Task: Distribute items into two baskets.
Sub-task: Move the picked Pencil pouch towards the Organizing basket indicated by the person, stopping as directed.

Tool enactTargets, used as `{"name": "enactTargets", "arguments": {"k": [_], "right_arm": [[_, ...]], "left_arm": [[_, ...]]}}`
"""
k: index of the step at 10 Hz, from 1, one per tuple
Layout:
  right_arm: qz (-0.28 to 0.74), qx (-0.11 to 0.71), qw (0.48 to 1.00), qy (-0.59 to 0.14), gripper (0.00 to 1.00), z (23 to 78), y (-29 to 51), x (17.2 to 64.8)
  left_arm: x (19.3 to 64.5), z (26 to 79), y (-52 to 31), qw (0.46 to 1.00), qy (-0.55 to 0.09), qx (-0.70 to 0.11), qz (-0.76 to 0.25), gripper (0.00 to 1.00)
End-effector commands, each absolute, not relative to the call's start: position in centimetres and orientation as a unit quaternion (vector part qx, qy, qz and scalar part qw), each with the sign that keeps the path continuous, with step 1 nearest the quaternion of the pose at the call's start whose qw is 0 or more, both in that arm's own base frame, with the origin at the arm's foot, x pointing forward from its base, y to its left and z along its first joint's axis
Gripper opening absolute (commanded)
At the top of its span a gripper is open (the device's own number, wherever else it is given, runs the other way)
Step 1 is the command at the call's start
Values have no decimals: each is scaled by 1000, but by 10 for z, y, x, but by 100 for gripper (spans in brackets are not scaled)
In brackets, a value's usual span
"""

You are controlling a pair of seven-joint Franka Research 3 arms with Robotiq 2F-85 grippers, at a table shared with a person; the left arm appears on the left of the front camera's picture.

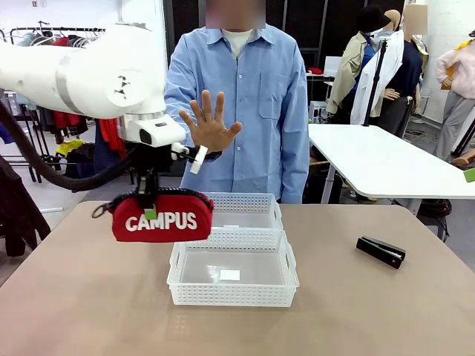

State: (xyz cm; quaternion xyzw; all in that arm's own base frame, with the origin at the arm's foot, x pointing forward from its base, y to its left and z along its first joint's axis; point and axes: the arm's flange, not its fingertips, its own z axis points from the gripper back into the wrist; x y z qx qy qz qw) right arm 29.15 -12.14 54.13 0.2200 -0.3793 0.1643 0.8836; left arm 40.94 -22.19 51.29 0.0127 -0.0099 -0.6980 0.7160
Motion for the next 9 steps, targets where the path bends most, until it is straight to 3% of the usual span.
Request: {"name": "enactTargets", "arguments": {"k": [1,4,6,9], "right_arm": [[166,228,880,-383,100,541,-123,291],[166,228,880,-383,100,541,-123,291],[166,228,880,-383,100,541,-123,291],[166,228,880,-383,100,541,-123,291]], "left_arm": [[393,543,-139,741,-10,40,-671,0],[389,550,-51,743,-12,49,-667,0],[403,551,-54,742,-9,23,-670,0],[387,556,-35,755,-13,42,-654,0]]}}
